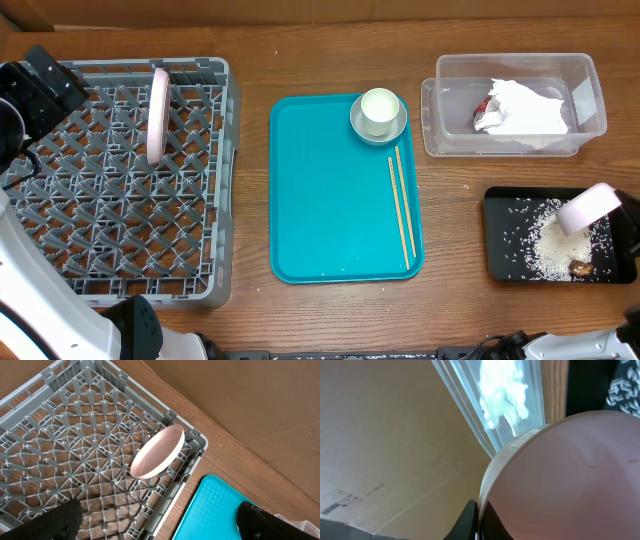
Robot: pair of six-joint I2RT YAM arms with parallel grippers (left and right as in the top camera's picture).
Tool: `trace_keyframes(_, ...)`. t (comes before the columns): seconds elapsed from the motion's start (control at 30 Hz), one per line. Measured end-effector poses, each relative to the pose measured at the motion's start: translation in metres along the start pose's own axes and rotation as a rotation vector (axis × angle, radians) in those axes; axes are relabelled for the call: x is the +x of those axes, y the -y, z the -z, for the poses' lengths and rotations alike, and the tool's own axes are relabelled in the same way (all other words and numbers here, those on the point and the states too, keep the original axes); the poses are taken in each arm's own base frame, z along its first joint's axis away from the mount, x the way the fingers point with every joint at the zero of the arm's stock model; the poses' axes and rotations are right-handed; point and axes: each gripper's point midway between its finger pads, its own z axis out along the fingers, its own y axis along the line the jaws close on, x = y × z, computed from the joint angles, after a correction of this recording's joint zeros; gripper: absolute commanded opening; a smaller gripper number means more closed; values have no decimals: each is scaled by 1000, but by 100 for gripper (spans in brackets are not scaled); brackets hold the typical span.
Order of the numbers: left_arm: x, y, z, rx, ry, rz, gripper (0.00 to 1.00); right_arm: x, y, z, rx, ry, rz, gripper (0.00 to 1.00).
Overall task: Sort waste into correct bins and load items into the dishwasher
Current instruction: 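Tilt the bowl with the right gripper to dump rice onto the black tray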
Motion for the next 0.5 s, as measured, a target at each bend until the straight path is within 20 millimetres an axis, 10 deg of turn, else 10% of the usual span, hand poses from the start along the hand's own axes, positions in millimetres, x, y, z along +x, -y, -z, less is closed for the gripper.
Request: trace_keyframes(0.5, 0, 0, 0, 0, 0, 0, 100, 13, -7, 0, -61, -39, 0, 4)
